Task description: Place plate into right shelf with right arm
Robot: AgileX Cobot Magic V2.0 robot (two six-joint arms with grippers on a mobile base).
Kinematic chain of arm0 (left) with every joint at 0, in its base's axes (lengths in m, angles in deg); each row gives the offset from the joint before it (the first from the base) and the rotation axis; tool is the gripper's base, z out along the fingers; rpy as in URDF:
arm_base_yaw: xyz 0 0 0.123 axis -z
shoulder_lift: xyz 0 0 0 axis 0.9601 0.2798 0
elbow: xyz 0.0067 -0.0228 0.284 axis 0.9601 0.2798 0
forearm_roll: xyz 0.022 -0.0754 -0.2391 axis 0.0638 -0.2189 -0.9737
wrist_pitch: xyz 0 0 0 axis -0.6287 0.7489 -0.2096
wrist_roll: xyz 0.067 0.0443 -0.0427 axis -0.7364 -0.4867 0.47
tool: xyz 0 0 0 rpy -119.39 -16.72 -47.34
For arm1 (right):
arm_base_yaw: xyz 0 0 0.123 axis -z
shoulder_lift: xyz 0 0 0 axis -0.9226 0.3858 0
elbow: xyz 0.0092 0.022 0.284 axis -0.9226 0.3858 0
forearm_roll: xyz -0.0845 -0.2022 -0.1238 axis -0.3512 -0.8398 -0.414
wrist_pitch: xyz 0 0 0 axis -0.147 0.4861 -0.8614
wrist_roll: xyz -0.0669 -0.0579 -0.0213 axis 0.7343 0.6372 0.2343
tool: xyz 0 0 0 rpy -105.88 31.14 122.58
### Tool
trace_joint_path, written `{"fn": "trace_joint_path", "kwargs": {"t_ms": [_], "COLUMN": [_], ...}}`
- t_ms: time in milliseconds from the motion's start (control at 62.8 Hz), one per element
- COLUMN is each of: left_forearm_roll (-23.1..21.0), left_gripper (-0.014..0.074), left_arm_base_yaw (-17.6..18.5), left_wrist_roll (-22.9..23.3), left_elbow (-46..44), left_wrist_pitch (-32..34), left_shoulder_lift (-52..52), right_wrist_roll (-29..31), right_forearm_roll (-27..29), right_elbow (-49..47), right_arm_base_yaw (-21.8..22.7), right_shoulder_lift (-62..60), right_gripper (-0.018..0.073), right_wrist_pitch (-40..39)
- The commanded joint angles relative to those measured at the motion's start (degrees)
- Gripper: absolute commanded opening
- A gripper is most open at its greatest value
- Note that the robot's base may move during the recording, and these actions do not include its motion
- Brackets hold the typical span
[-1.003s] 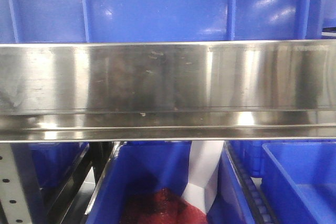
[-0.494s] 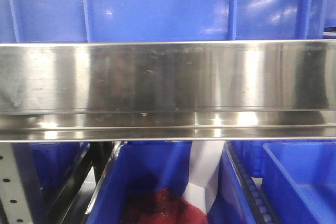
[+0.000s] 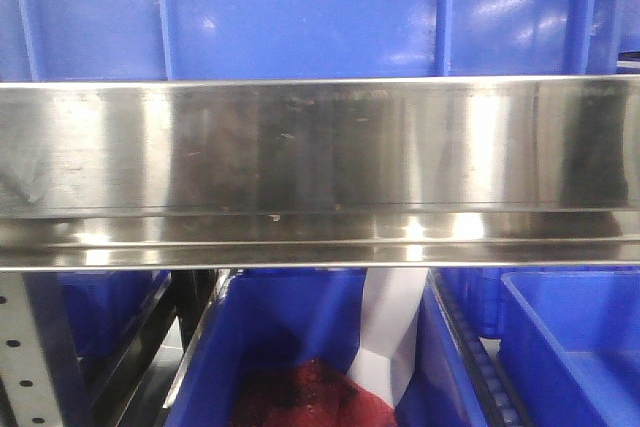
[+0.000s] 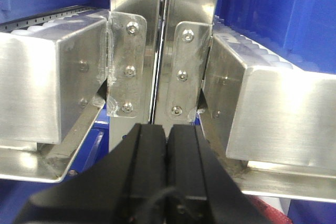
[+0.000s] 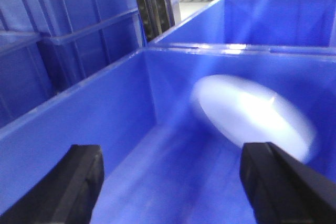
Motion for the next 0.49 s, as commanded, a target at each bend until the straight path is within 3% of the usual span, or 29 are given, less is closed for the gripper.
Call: {"fn": "trace_joint_path", "kwargs": {"t_ms": [0,175,255,334,478], "left_forearm_roll": [-0.1,-0.1,-0.1,-0.1,-0.1], "left_gripper": [-0.0047,-0.0047,-0.0047,-0.0047,-0.0047], "left_arm_base_yaw": [0.4,0.4,0.4,0.4,0.4], "left_wrist_roll": [0.3,0.3,0.3,0.3,0.3], "left_elbow": [0.6,0.6,0.6,0.6,0.6], "left_wrist_pitch": [4.9,4.9,4.9,4.9,4.9], "left_shoulder_lift": [-0.1,-0.1,-0.1,-0.1,-0.1], "right_wrist_roll": [0.6,0.6,0.6,0.6,0.6], "right_forearm_roll": [0.3,0.3,0.3,0.3,0.1], "right_elbow": [-2.6,-2.6,-2.6,-2.5,-2.5], "right_arm_base_yaw": [0.0,2.0,3.0,3.5,3.9], "right_shoulder_lift": [-4.8,-11.0,-14.3,-18.2,-24.7], "right_gripper": [0.0633,0.0629,0.0581,0.0449,0.0050], "right_wrist_pitch": [-0.1,9.2,13.4,18.1,26.0]}}
